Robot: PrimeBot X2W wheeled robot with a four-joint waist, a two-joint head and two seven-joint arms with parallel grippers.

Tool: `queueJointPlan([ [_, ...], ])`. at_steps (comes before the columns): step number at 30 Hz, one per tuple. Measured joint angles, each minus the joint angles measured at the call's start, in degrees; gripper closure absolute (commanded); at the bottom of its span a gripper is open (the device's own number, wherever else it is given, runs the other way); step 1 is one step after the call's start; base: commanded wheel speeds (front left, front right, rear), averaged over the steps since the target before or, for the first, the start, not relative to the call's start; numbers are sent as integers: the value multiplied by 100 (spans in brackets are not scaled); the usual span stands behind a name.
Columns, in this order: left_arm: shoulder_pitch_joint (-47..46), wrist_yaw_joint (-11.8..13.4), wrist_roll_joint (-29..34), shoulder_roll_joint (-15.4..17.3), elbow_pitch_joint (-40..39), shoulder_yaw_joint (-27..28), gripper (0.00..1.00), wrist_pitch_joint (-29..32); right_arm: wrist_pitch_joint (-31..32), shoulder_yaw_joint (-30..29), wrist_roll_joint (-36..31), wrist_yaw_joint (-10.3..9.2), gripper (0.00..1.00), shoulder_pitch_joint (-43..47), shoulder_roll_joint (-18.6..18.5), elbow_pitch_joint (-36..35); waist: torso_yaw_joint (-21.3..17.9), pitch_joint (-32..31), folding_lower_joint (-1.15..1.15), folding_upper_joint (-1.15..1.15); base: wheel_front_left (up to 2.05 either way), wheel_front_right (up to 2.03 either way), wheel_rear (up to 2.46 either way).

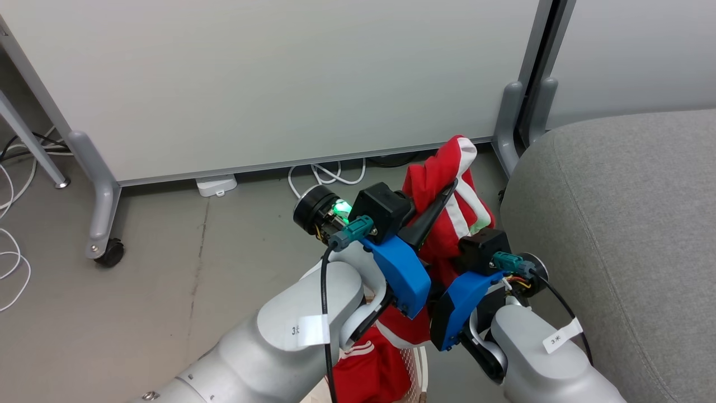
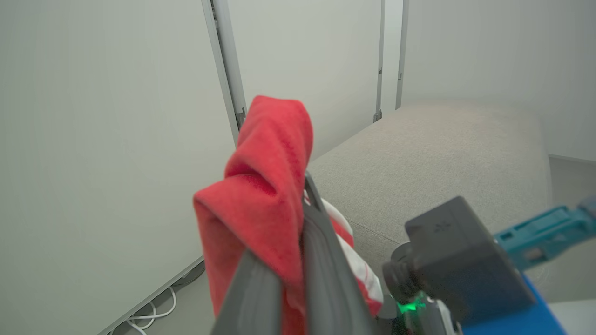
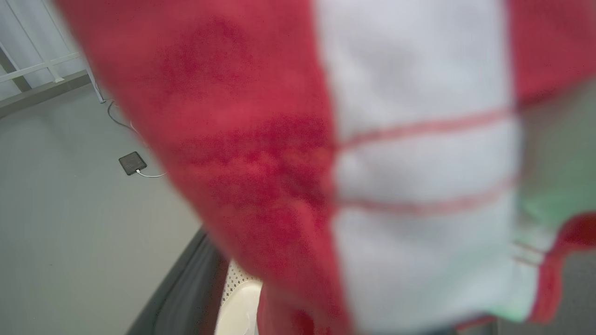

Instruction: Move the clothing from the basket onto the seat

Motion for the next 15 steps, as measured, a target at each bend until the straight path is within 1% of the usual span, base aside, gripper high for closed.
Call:
queueJointPlan([
  [3, -7, 44, -48, -2, 36, -42, 100, -3, -16, 62, -8, 0, 100, -57, 0, 4, -25, -6, 0, 0, 0, 0, 0],
  [11, -23, 96, -129, -2, 180, -33, 100, -15, -20, -142, -231, 0, 100, -29, 0, -190, -131, -17, 0, 0, 0, 0, 0],
  [15, -26, 115, -118, -3, 185, 69, 100, -15, -22, -182, -363, 0, 100, 16, 0, -232, -158, -16, 0, 0, 0, 0, 0],
])
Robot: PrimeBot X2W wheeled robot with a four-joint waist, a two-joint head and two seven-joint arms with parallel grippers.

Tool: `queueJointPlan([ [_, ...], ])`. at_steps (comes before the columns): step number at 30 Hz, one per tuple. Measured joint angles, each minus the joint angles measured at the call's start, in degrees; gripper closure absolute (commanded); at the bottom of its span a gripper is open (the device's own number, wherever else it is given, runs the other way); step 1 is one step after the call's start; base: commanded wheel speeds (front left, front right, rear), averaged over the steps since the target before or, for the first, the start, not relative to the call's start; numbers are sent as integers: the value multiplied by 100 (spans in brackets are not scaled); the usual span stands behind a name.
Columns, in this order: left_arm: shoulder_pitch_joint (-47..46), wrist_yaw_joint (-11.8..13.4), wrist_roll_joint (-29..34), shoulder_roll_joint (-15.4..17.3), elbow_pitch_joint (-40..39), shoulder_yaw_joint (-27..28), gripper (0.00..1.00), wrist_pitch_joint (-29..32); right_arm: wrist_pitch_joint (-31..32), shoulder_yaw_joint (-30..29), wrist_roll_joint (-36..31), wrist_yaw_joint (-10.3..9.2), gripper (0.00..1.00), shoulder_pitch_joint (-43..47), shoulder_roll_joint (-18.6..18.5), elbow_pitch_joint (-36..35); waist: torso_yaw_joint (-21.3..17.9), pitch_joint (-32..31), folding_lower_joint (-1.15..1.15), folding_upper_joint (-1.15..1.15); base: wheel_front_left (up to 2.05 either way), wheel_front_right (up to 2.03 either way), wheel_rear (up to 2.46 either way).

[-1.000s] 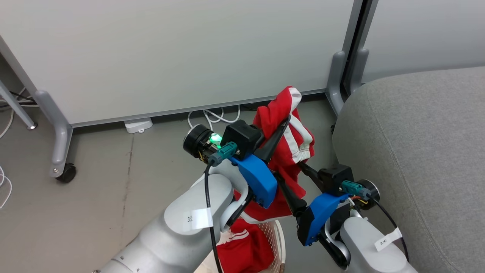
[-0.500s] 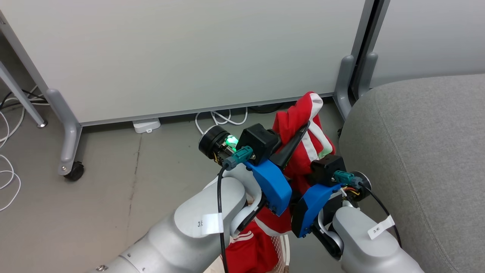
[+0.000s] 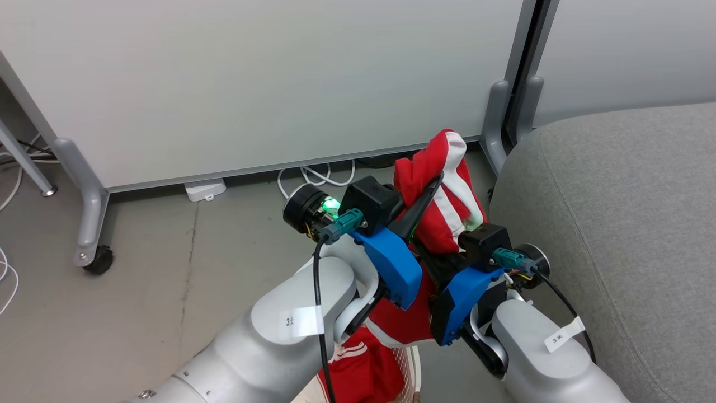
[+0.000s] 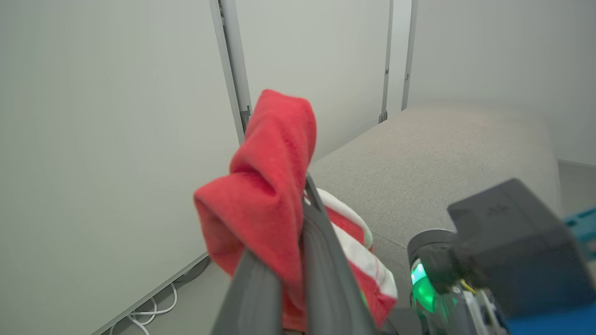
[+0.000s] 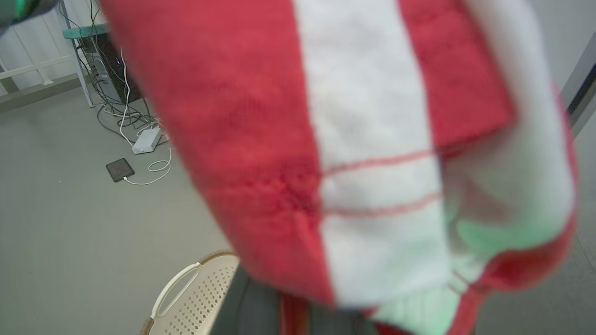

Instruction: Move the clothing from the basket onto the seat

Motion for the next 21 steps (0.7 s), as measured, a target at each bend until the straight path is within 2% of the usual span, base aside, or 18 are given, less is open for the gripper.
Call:
queueJointPlan([
  [9, 25, -15, 108, 1, 57, 156, 100, -1, -1, -67, -63, 0, 100, 58, 0, -60, -27, -1, 0, 0, 0, 0, 0],
  [10, 34, -14, 109, 0, 64, 175, 89, 0, 0, -77, -65, 0, 100, 58, 0, -65, -31, 1, 0, 0, 0, 0, 0],
  [11, 40, 9, 125, 0, 56, 220, 52, 0, -1, -92, -74, 0, 100, 58, 0, -68, -34, 3, 0, 0, 0, 0, 0],
  [12, 40, 24, 158, 1, 55, 252, 3, 0, -1, -108, -89, 0, 100, 58, 0, -73, -38, 6, 0, 0, 0, 0, 0],
  [13, 48, 26, 199, 1, 56, 274, 0, -1, -1, -118, -99, 0, 100, 58, 0, -79, -42, 8, 0, 0, 0, 0, 0],
  [21, 461, 27, 521, 123, 35, 721, 0, -1, -1, -115, -110, 0, 100, 90, 0, -151, -77, 50, 0, 0, 0, 0, 0],
])
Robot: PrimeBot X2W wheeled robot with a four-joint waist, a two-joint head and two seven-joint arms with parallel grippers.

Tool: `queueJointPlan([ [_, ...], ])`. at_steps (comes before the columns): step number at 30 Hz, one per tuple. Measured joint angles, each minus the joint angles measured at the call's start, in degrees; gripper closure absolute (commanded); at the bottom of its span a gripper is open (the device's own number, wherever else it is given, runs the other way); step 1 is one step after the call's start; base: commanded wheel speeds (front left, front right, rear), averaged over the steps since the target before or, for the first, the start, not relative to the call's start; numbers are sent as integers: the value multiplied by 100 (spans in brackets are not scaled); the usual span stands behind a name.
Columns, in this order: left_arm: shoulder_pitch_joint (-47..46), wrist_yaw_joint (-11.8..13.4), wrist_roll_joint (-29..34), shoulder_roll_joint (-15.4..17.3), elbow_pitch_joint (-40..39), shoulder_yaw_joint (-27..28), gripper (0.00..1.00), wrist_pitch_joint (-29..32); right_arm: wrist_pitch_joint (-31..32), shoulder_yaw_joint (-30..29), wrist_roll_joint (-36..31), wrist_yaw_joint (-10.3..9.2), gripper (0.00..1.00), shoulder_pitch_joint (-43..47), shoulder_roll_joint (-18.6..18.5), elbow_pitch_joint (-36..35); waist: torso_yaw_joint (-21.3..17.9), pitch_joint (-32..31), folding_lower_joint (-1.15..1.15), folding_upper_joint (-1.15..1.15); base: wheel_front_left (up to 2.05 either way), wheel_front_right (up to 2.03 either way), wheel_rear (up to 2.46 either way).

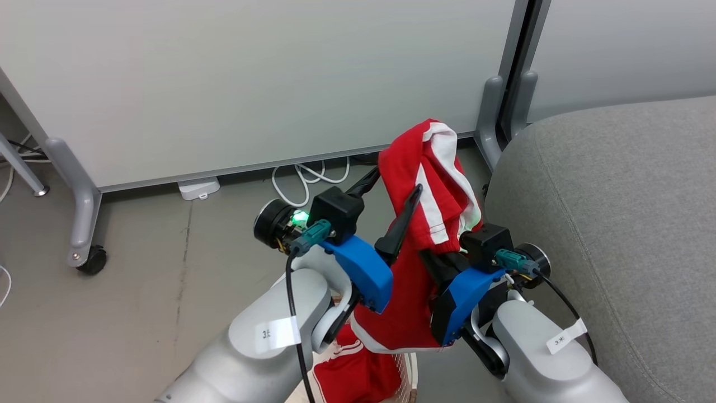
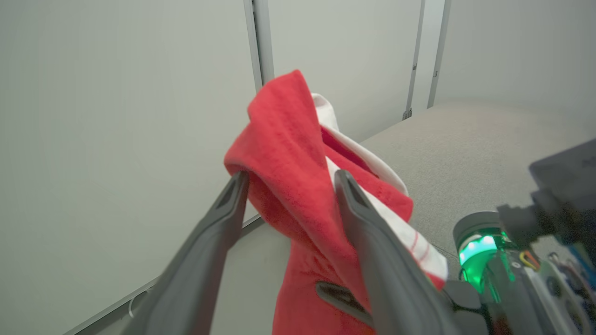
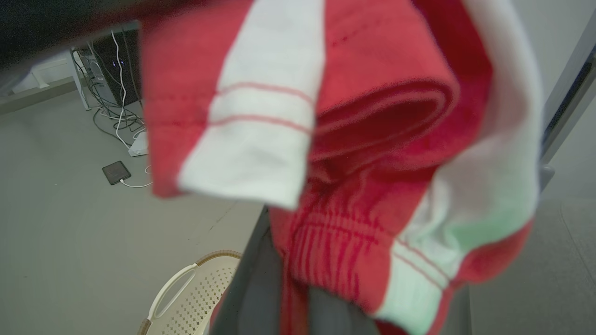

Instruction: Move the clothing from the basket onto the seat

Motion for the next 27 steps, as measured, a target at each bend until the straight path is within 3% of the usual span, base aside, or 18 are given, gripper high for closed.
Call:
queueJointPlan([
  [8, 703, 43, 497, 296, -499, 726, 0, -7, 1, -75, -53, 0, 100, 49, 0, -59, -15, 46, 0, 0, 0, 0, 0],
  [12, 1311, 40, 911, 479, -921, 1361, 0, -7, 0, -138, -108, 0, 100, 51, 0, -154, -30, 120, 0, 0, 0, 0, 0],
  [27, 2766, -224, 1882, 593, -1574, 2977, 0, -7, 0, -237, -166, 0, 100, 107, 0, -265, -18, 146, 0, 0, 0, 0, 0],
])
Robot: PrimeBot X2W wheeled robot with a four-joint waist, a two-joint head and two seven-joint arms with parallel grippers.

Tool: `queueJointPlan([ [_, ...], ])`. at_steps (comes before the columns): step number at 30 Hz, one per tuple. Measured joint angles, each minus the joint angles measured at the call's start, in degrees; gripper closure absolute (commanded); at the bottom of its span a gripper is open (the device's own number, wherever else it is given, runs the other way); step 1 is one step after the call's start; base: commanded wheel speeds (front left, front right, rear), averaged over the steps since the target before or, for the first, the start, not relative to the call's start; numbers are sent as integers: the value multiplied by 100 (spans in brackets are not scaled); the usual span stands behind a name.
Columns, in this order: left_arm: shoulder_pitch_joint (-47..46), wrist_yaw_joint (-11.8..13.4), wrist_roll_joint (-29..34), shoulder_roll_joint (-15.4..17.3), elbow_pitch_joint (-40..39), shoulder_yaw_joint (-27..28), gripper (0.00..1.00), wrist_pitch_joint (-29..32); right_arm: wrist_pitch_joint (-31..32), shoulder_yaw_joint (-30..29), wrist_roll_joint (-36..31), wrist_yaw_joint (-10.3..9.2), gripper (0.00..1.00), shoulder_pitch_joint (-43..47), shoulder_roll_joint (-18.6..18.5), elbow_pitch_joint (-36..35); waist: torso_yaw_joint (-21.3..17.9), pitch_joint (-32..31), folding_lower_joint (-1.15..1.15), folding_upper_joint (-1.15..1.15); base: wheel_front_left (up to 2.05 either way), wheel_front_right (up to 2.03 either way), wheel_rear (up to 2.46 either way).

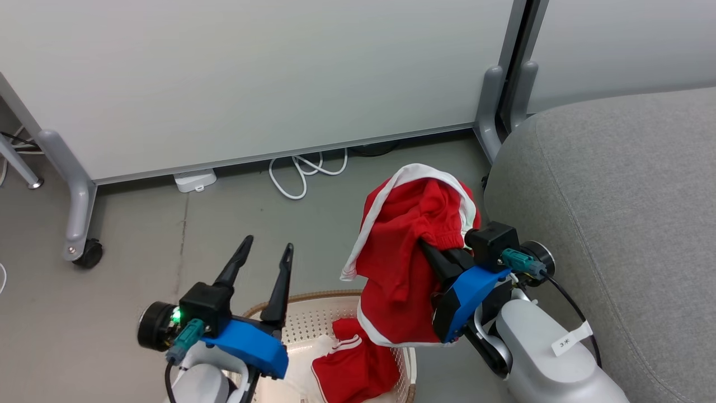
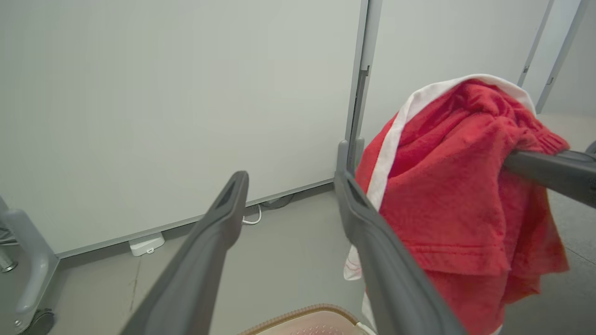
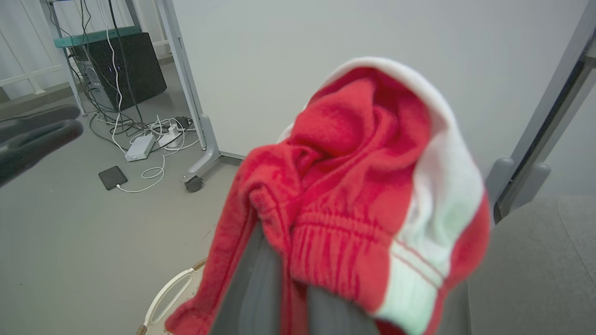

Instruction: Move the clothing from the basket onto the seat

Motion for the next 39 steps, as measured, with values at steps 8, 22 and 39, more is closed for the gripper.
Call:
queueJointPlan([
  [8, 472, -141, 349, -136, -140, 602, 0, 0, 0, -42, -83, 0, 100, 48, -1, -19, -21, -43, 0, 0, 0, 0, 0],
  [22, 646, -366, 754, -370, -157, 998, 0, 0, -1, -22, -80, 0, 100, 94, 0, -86, -227, -28, 0, 0, 0, 0, 0],
  [39, 635, -437, 942, -485, -310, 1082, 0, 0, -1, -243, -192, 0, 100, 134, -1, -186, -1485, 87, 0, 0, 0, 0, 0],
])
